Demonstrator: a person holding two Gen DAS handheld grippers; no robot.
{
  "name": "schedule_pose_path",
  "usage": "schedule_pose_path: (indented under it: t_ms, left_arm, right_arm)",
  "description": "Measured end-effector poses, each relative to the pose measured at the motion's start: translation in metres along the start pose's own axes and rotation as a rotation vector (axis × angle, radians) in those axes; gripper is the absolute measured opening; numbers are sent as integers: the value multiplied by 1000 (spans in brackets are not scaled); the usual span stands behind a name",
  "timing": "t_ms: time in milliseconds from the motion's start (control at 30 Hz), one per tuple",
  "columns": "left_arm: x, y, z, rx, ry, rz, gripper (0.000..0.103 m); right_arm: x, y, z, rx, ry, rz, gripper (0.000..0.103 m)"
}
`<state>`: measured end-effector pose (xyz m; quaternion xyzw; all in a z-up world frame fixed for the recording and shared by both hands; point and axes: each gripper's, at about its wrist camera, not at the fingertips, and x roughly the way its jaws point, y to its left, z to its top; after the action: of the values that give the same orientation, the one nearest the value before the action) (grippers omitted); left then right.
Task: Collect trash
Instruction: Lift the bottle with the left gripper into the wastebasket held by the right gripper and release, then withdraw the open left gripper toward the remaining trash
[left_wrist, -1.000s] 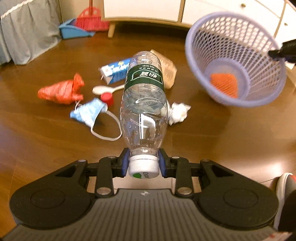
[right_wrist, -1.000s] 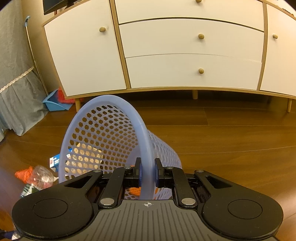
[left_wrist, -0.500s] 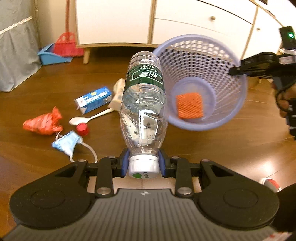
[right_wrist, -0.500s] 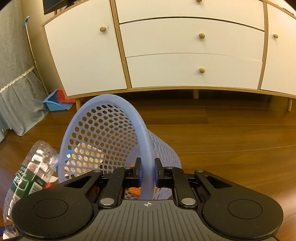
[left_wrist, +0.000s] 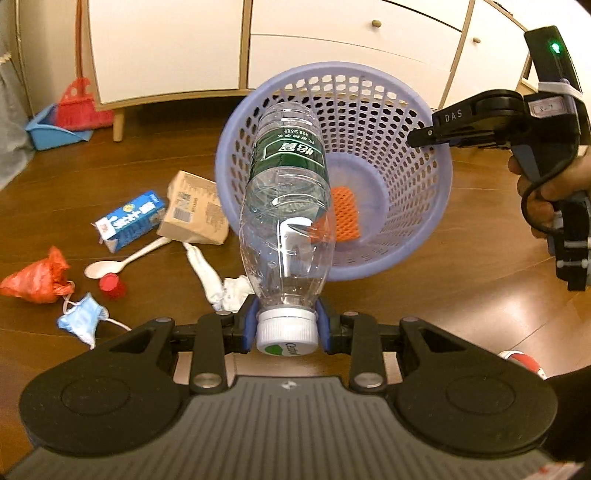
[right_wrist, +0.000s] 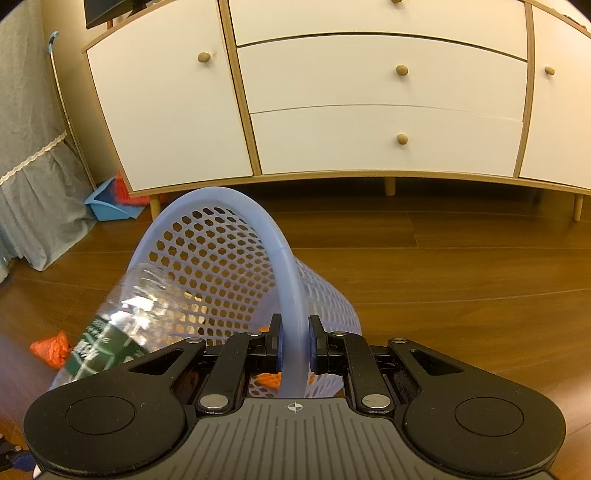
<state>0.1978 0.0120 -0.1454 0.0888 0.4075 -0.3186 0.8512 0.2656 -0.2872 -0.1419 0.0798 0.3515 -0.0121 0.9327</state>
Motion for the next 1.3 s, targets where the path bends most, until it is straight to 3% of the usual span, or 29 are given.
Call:
schedule_pose_path:
  t_ms: [467, 933, 1300]
  left_arm:
    - [2, 26, 12, -105, -16, 31, 35]
    - [-8, 78, -27, -200, 39, 193, 39]
    - [-3, 106, -44, -267, 61, 256, 39]
  right_arm:
    - [1, -1, 1, -9, 1, -3, 9]
    - [2, 8, 2, -17, -1, -9, 9]
    - [4, 9, 4, -17, 0, -30, 9]
